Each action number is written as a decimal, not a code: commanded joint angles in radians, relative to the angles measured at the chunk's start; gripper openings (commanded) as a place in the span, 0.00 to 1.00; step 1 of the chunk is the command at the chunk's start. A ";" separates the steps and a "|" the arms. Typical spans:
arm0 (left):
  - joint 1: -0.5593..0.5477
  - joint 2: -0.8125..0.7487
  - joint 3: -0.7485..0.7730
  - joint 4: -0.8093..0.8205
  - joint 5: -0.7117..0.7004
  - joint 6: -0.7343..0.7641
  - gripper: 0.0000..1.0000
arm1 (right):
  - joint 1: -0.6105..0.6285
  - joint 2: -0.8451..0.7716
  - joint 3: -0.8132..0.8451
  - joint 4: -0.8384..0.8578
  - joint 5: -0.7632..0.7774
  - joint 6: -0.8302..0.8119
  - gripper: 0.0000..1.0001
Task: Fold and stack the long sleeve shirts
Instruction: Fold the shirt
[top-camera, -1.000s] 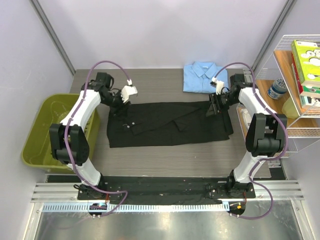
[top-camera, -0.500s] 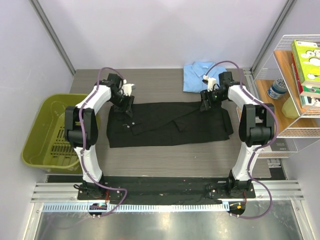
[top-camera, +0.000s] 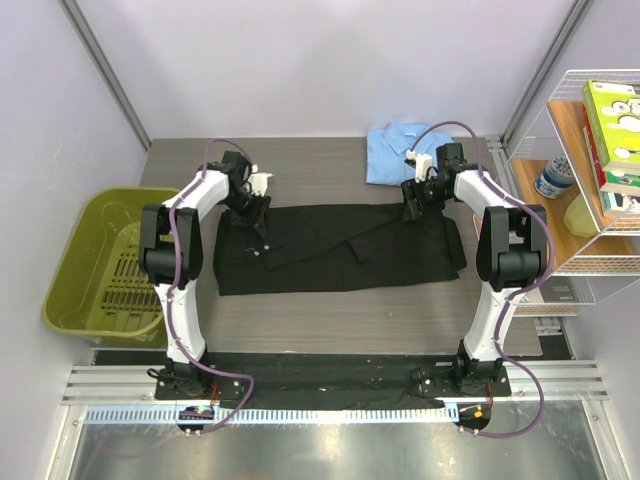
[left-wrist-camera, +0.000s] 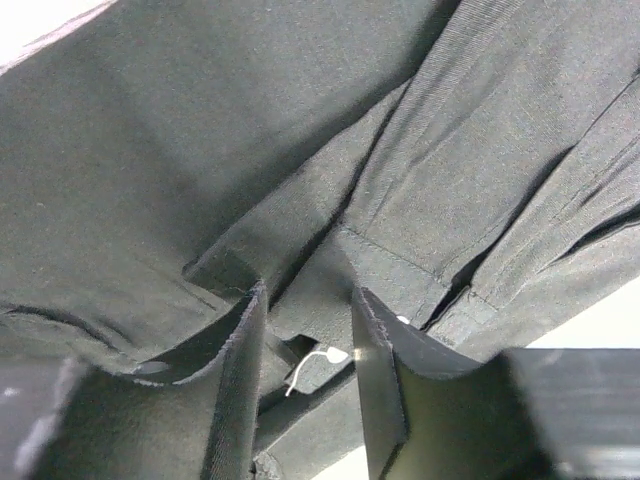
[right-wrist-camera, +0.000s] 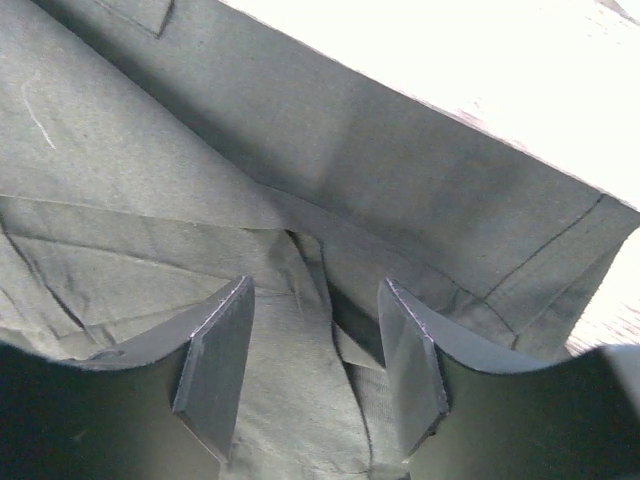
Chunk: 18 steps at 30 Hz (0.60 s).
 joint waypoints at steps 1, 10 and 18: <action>-0.014 -0.013 -0.012 0.002 0.005 0.036 0.36 | -0.002 0.001 0.002 0.012 0.028 -0.036 0.59; -0.014 -0.039 -0.022 -0.002 -0.039 0.062 0.39 | -0.015 0.008 -0.020 0.009 0.048 -0.056 0.62; -0.018 0.015 -0.008 0.012 -0.012 0.076 0.42 | -0.021 -0.013 -0.032 -0.014 0.054 -0.064 0.63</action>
